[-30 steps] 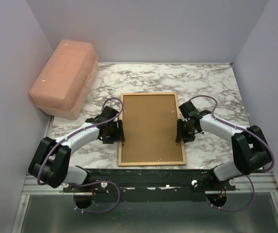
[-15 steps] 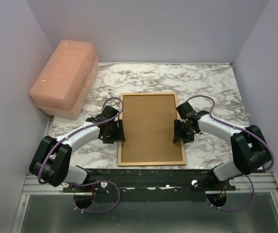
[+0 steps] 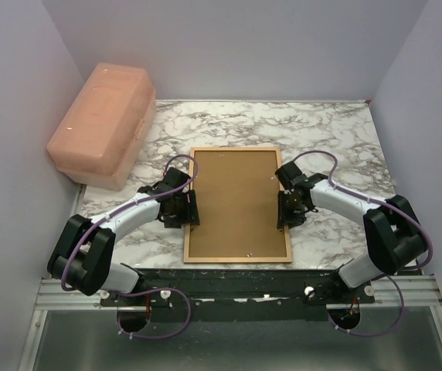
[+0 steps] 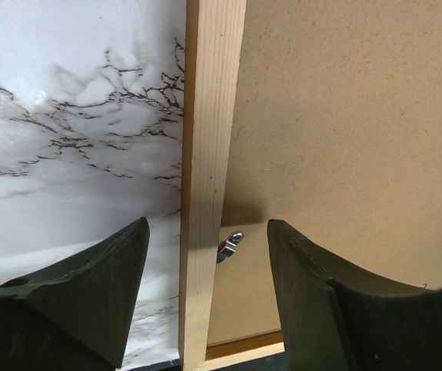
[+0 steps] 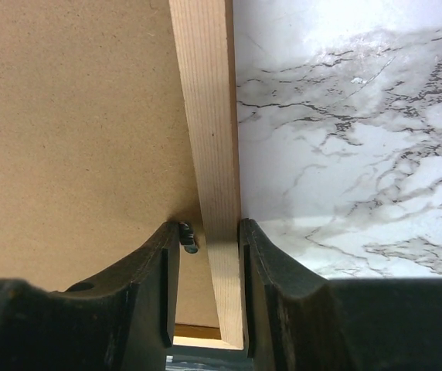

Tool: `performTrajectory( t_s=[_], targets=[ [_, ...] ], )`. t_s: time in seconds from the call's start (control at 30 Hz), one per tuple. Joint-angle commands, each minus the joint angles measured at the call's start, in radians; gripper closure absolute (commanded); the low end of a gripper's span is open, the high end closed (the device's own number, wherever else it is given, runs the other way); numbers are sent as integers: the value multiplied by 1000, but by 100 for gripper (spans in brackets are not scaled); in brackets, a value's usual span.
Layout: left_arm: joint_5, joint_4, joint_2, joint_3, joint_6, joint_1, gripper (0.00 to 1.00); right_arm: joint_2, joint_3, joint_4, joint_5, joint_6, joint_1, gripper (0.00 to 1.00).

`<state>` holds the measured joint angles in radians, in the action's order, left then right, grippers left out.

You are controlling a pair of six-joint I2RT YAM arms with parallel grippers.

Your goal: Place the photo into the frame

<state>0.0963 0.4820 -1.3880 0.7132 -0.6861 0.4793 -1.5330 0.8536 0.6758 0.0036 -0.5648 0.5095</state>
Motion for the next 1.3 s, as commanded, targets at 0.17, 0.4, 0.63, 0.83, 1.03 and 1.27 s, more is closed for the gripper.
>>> performTrajectory(
  t_s=[0.17, 0.4, 0.63, 0.83, 1.03, 1.27],
  targets=[
    [-34, 24, -23, 8, 3, 7, 36, -101, 13, 67, 228, -42, 88, 99],
    [-33, 27, -24, 8, 3, 7, 36, -69, 35, 76, 208, -29, 98, 67],
    [-37, 30, -22, 7, 5, 7, 36, -14, 20, 76, 141, -29, 98, 41],
    [-36, 28, -27, 7, 7, 7, 37, -57, -2, 52, 135, -27, 98, 67],
    [-38, 29, -27, 7, 7, 6, 37, -72, 23, 86, 204, -27, 97, 97],
    [-36, 34, -23, 12, 7, 8, 37, -69, 54, 88, 223, -16, 98, 99]
  ],
)
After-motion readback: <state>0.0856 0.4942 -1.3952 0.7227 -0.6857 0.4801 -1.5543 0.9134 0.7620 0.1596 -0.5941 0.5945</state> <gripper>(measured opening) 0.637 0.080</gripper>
